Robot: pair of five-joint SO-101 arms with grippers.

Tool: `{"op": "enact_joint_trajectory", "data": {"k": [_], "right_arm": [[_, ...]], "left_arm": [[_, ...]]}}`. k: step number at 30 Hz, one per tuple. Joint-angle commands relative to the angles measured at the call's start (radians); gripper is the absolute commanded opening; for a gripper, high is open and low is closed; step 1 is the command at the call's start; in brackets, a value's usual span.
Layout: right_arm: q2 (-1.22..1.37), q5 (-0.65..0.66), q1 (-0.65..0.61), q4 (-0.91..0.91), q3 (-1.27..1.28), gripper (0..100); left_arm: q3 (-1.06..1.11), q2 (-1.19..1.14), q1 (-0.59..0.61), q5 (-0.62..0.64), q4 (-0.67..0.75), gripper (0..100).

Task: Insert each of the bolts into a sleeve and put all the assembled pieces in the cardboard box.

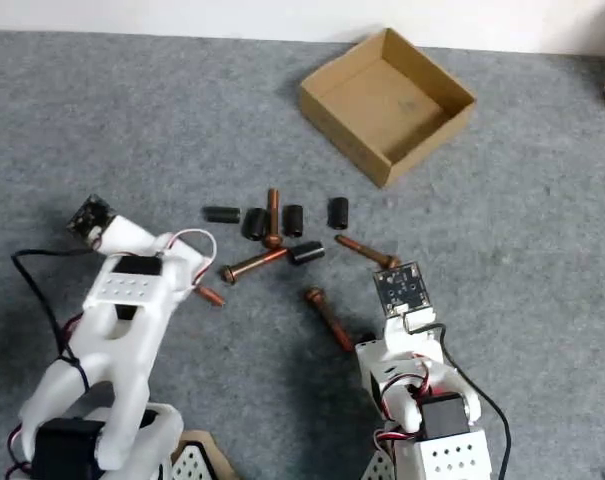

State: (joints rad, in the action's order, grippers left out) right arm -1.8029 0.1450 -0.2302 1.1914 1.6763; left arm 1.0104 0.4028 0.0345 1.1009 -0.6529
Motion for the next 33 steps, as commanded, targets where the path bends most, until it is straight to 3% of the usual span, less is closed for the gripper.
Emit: {"op": "enact_joint_trajectory", "data": {"k": [1, 18, 27, 33], "right_arm": [[-0.018, 0.009, 0.007, 0.004, 0.154, 8.7], [-0.016, 0.009, 0.007, 0.004, 0.154, 8.7], [-0.018, 0.006, 0.004, 0.004, 0.154, 8.7], [-0.019, 0.005, 0.004, -0.093, 0.154, 8.7]], "left_arm": [[-0.061, 0.013, -0.048, -0.005, 0.101, 1], [-0.104, 0.015, -0.131, -0.011, 0.137, 1], [-0.094, 0.015, -0.099, -0.374, 0.124, 1], [-0.087, 0.015, -0.099, -0.399, 0.123, 1]]}}
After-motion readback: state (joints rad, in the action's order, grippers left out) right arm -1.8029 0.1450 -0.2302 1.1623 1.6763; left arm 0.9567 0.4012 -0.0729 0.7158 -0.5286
